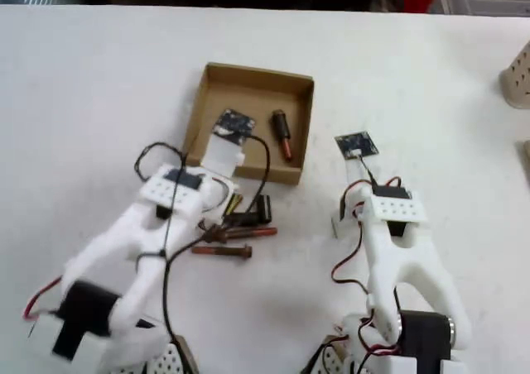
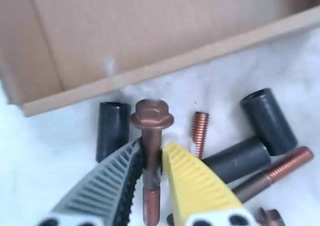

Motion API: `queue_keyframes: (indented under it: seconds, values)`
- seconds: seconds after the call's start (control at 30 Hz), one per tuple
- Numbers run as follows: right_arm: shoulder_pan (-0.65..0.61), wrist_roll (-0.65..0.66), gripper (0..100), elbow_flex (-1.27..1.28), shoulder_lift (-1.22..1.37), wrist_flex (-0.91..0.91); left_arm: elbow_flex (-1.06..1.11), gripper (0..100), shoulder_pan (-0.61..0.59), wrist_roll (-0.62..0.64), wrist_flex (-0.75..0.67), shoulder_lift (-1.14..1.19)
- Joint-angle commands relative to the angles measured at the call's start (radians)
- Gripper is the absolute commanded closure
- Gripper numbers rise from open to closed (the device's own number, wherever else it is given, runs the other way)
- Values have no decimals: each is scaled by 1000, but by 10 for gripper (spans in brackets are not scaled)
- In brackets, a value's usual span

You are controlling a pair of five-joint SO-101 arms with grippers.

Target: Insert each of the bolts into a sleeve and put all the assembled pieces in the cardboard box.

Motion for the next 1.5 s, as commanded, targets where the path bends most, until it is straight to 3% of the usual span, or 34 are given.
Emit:
queue_keyframes:
  seconds: [0.0,0.4,0.57,0.7,0.87,1.1,1.47]
  values:
    - [7,12,981,-5,-35,-10,84,980,4,37,-71,-223]
    - [-35,5,981,-3,-35,-10,137,980,-315,287,-80,-460]
    - [-151,2,981,12,-44,-12,226,980,-398,287,-262,-466]
    - [-325,-155,981,12,-44,-12,293,980,-414,287,-394,-466]
    - [-501,-359,981,-3,-45,-25,301,980,-415,287,-400,-460]
    - [-673,-377,981,-9,-45,-193,301,980,-415,284,-400,-460]
    - [-710,-379,981,-5,-45,-521,301,980,-417,281,-400,-460]
